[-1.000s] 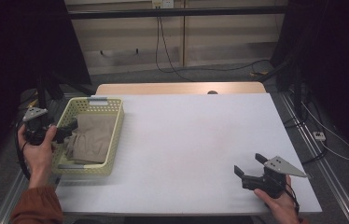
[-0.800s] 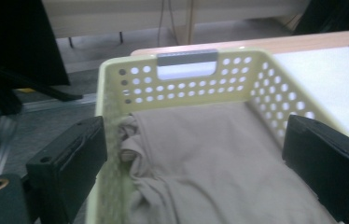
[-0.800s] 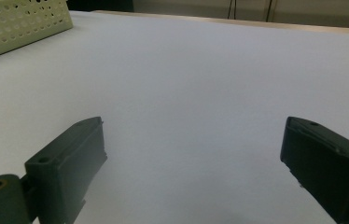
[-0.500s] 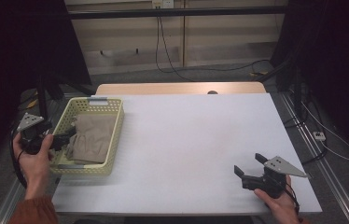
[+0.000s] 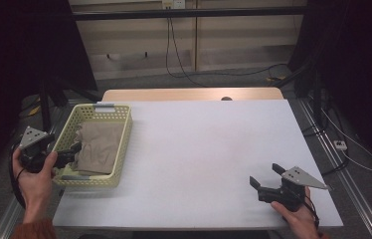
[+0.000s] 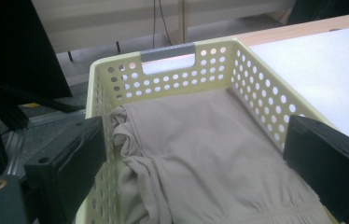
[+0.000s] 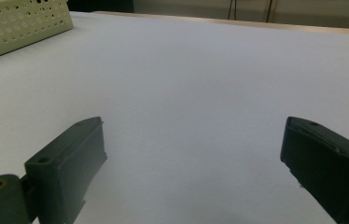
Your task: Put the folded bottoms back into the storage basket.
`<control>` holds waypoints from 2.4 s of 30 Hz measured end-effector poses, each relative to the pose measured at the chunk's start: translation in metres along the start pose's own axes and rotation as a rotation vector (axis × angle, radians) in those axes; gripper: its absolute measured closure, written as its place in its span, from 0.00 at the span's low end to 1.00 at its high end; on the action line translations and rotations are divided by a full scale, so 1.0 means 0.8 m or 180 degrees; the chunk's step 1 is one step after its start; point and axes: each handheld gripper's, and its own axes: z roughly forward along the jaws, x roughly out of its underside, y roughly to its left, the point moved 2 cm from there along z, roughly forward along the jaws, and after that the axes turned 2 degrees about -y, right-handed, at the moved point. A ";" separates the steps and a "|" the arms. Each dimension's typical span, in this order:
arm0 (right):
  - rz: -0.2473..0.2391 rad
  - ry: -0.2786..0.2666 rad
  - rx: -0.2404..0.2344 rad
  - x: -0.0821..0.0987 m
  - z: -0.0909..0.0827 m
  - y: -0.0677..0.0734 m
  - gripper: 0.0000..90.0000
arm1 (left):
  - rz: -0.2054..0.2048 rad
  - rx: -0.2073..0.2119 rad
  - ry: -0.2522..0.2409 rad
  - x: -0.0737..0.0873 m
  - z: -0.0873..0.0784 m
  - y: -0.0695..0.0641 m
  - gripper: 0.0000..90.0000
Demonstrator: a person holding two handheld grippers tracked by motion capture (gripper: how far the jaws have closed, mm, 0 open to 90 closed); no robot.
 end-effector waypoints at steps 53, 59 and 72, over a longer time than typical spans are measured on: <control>-0.0010 0.0005 -0.0030 0.000 -0.001 0.001 0.07 | 0.0382 0.0760 -0.0188 -0.033 0.019 -0.148 0.07; 0.0000 0.0004 -0.0036 0.000 -0.001 0.001 0.07 | 0.0368 0.0874 -0.0208 -0.035 0.028 -0.165 0.06; 0.0005 -0.0002 -0.0052 0.000 -0.001 0.001 0.07 | 0.0499 0.1071 -0.0176 -0.040 0.048 -0.202 0.06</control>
